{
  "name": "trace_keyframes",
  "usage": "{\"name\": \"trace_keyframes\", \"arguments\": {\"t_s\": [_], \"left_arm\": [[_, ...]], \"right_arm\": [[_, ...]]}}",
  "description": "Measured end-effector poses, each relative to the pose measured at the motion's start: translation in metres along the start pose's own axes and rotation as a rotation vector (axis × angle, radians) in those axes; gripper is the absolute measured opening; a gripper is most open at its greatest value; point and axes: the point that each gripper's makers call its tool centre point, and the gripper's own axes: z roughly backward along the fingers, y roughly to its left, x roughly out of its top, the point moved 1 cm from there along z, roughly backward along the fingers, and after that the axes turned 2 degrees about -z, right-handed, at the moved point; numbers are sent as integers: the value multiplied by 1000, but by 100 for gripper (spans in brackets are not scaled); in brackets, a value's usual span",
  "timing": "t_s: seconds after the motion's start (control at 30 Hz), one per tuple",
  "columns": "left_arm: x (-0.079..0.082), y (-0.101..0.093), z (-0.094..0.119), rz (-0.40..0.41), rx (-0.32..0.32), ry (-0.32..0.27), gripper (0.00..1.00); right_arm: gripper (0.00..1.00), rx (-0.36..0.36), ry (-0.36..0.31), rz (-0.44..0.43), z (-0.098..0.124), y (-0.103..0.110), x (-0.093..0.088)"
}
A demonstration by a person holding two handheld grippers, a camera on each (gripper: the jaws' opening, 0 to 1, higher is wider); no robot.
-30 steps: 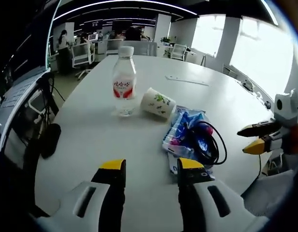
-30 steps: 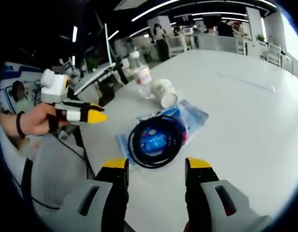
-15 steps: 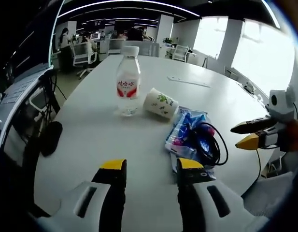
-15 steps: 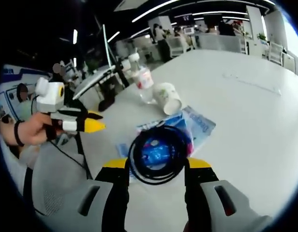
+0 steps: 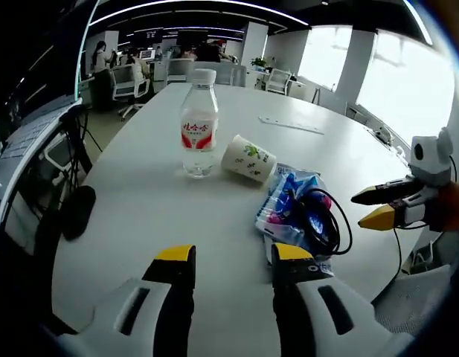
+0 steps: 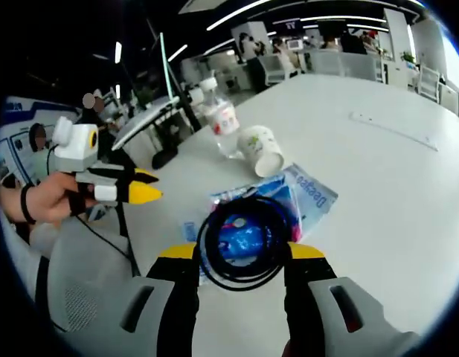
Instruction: Arrange the tabletop items into an orderly group along one side of the table until the central work area is clear of visible clutter.
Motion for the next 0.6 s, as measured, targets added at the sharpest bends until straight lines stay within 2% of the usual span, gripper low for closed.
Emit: {"name": "trace_keyframes", "arguments": {"t_s": [0.37, 0.6], "left_arm": [[-6, 2, 3, 4, -1, 7, 40], [-3, 4, 6, 17, -1, -3, 40]], "right_arm": [[44, 13, -5, 48, -21, 3, 31], [44, -1, 1, 77, -37, -2, 55]]}}
